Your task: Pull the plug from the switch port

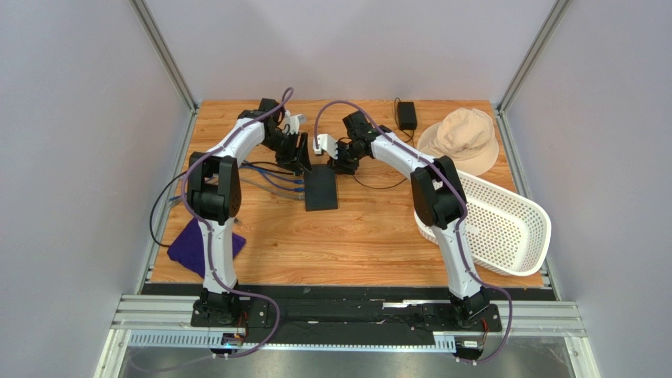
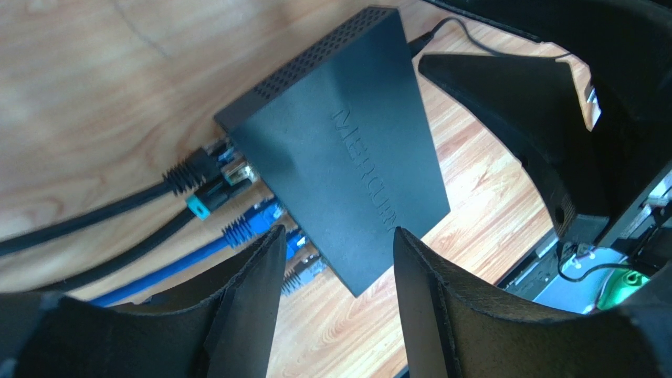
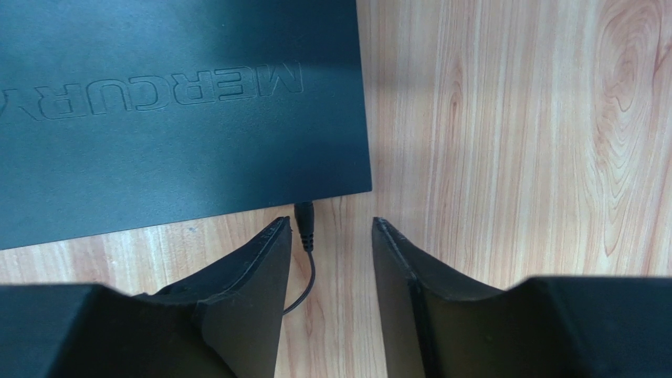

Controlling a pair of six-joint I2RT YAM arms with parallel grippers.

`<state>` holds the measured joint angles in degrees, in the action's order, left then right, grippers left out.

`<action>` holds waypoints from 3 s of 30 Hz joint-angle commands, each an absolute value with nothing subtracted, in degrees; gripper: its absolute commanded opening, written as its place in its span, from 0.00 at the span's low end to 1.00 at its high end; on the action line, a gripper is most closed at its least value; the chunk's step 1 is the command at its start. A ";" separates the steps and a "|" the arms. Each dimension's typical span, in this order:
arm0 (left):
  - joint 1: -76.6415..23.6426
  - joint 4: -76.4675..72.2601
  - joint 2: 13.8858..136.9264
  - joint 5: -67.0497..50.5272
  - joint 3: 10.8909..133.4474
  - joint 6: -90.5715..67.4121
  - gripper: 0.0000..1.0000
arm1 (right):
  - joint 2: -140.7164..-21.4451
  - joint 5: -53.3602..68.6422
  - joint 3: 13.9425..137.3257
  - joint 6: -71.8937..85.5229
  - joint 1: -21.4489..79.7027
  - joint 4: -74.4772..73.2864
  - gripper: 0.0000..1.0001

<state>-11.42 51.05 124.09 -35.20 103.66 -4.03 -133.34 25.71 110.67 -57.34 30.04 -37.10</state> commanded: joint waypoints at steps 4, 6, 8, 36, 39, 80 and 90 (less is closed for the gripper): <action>-11.07 49.13 115.93 -30.86 100.29 -7.47 0.63 | -134.82 26.02 113.47 -60.64 30.67 -36.74 0.42; -11.07 48.96 115.75 -31.02 100.02 -7.73 0.63 | -135.17 26.19 113.20 -60.73 30.76 -36.65 0.39; -11.07 48.87 116.27 -31.90 100.28 -7.47 0.63 | -135.18 26.19 112.85 -60.73 30.76 -36.47 0.32; -10.37 51.40 131.83 -38.86 105.73 -10.73 0.00 | -135.35 32.70 110.92 -49.58 31.29 -47.81 0.00; -11.07 52.03 133.68 -38.15 105.82 -11.25 0.00 | -135.53 34.10 111.53 -47.65 31.20 -49.74 0.00; -13.18 55.37 135.97 -29.36 105.91 -8.88 0.00 | -125.87 30.25 97.83 -31.70 35.06 -36.38 0.00; -13.18 55.11 135.88 -30.06 106.08 -8.53 0.00 | -126.03 9.84 93.34 -57.12 37.36 -28.38 0.00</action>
<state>-13.06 56.31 132.55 -38.22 106.48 -12.21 -125.05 12.97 94.00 -46.15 37.06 -28.25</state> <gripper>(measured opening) 0.007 0.029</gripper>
